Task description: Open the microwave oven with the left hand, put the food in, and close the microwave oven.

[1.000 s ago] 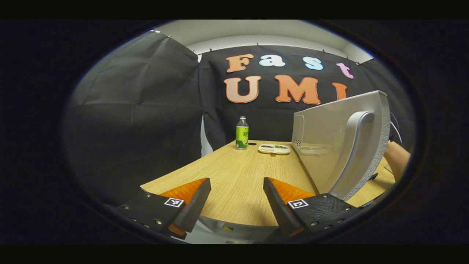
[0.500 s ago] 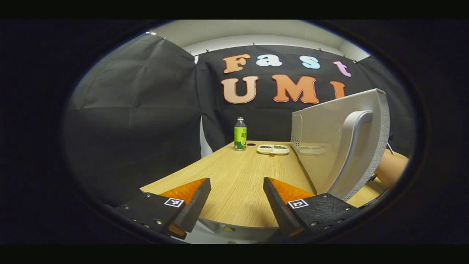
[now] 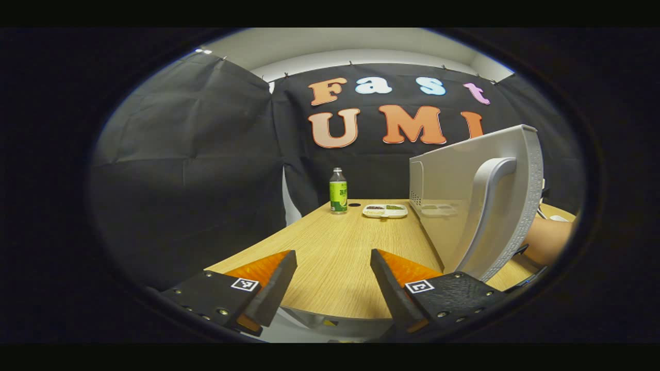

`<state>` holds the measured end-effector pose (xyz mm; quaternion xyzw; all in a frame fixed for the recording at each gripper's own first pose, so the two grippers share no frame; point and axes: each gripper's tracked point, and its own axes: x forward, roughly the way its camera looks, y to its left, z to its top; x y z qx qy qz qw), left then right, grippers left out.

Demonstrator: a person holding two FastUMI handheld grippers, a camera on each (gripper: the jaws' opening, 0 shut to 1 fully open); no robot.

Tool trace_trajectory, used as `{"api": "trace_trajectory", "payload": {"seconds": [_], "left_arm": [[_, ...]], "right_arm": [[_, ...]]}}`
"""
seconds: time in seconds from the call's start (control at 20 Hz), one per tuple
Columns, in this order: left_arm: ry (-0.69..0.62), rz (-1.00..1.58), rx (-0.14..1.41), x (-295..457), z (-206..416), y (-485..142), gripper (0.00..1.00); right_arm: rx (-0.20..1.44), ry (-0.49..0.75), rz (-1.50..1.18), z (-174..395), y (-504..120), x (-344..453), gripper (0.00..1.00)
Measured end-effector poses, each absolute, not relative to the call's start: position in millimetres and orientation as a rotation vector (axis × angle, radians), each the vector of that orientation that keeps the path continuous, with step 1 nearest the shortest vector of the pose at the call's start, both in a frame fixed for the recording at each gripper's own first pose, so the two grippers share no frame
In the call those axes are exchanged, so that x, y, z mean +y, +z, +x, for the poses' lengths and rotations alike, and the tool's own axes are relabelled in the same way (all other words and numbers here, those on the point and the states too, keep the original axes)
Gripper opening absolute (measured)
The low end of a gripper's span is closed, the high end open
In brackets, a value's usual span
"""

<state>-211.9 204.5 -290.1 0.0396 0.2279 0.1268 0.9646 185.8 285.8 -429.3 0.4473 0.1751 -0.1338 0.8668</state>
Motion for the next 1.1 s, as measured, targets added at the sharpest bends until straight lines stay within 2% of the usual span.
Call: {"api": "trace_trajectory", "payload": {"seconds": [0.1, 0.15, 0.3, 0.35, 0.55, 0.75, 0.8, 0.85, 1.1], "left_arm": [[0.25, 0.084, 0.454, 202, -210, -287, 0.87], [0.246, 0.082, 0.455, 199, -210, -287, 0.87], [0.244, 0.055, 0.451, 192, -207, -289, 0.87], [0.245, 0.051, 0.452, 189, -205, -289, 0.87], [0.235, 0.056, 0.441, 178, -203, -282, 0.87], [0.225, 0.053, 0.436, 170, -205, -279, 0.87], [0.228, 0.054, 0.434, 169, -205, -280, 0.89], [0.231, 0.055, 0.436, 169, -205, -280, 0.87], [0.212, 0.045, 0.462, 162, -194, -288, 0.86]], "right_arm": [[0.407, -0.276, 0.877, 181, -434, 286, 0.29], [0.425, -0.274, 0.855, 176, -437, 285, 0.41], [0.475, -0.242, 0.848, 175, -436, 284, 0.61], [0.487, -0.236, 0.832, 173, -437, 284, 0.72], [0.506, -0.246, 0.653, 169, -437, 262, 0.92], [0.555, -0.209, 0.573, 165, -441, 252, 0.93], [0.542, -0.207, 0.557, 164, -438, 249, 0.94], [0.527, -0.21, 0.534, 163, -433, 245, 0.94], [0.462, -0.113, 0.408, 140, -401, 243, 0.94]]}}
